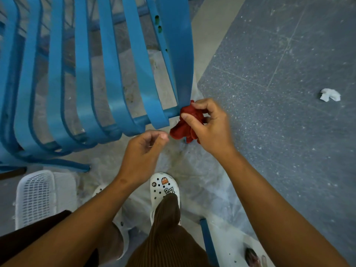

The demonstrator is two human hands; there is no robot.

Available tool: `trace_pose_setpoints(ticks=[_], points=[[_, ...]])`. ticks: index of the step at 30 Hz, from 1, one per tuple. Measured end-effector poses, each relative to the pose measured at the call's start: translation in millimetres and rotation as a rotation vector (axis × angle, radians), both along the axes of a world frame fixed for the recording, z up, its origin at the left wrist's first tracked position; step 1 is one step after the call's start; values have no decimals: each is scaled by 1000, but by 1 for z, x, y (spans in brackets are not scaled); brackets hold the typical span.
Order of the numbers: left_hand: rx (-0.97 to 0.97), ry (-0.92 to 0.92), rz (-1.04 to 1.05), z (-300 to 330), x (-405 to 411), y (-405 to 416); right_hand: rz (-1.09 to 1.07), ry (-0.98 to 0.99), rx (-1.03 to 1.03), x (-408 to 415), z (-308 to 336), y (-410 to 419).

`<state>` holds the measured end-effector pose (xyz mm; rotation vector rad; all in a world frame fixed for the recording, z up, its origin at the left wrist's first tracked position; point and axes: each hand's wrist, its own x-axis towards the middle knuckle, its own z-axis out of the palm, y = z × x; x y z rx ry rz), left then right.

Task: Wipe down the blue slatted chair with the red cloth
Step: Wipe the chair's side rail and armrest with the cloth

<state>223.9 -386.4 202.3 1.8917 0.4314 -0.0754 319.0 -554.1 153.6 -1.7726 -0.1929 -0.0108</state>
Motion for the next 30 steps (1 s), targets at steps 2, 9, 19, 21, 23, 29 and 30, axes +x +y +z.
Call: trace_pose_setpoints(ticks=[2,9,19,21,23,29,30], points=[[8,15,19,4,2,1,16,23,-45,2,-9,-2],[38,-4,-45,25,2,-14,56,125,-88,-1,-13,-7],[-76,115,-69,-10,19,-10,16,96,-24,0,3,0],[-71,123,-113,-19,26,-6,23,101,-44,3,-5,0],[-52,143,-131,-26,33,-2,44,121,-65,5,-13,-1],[-46,226,-132,-39,44,-3,84,169,-160,10,-41,-2],[-54,239,-136,-41,45,-3,84,182,-171,10,-47,-2]])
